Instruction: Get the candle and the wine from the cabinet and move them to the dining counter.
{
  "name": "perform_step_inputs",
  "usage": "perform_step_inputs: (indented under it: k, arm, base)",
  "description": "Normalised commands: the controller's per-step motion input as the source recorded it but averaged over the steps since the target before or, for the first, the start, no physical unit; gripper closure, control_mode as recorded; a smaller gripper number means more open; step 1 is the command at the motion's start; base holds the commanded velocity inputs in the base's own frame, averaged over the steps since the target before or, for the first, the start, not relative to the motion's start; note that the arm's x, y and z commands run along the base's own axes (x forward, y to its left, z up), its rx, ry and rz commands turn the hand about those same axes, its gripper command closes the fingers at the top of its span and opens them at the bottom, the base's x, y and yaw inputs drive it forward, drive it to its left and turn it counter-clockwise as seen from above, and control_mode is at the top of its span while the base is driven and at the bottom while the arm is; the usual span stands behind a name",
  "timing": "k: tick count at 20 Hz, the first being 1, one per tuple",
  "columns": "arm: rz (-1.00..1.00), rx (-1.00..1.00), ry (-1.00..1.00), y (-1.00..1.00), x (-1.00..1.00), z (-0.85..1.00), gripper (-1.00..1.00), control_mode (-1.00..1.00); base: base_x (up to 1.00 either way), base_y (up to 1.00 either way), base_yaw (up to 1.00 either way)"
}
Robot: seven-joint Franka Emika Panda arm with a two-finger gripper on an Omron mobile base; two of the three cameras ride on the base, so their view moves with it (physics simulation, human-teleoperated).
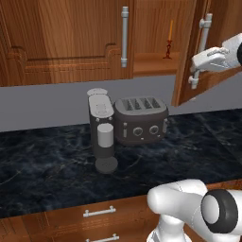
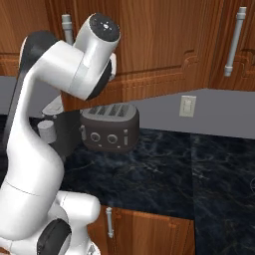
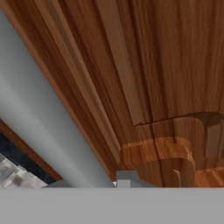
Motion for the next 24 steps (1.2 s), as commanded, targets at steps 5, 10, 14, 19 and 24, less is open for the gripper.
perform_step_inputs:
  k: [5, 10, 14, 19, 24]
  arm:
    - [0.08, 0.04, 0.0, -0.66, -0.65, 0.0, 1.0, -1.0]
    - [0.06, 0.02, 0.0, -0.61, -0.58, 0.0, 1.0, -1.0]
    - [0.04, 0.0, 0.02, -0.5, -0.41, 0.0, -1.0, -1.0]
    - [-0.02, 0.01, 0.07, -0.04, -0.1, -0.17, -1.0, -1.0]
    - [-0.04, 0.07, 0.0, -0.01, -0.44, -0.02, -1.0, -1.0]
  base:
    - [0.0, 0.0, 0.0]
    - [0.0, 0.0, 0.0]
    - [0.0, 0.0, 0.0]
    - [0.0, 0.0, 0.0]
    - [0.0, 0.0, 0.0]
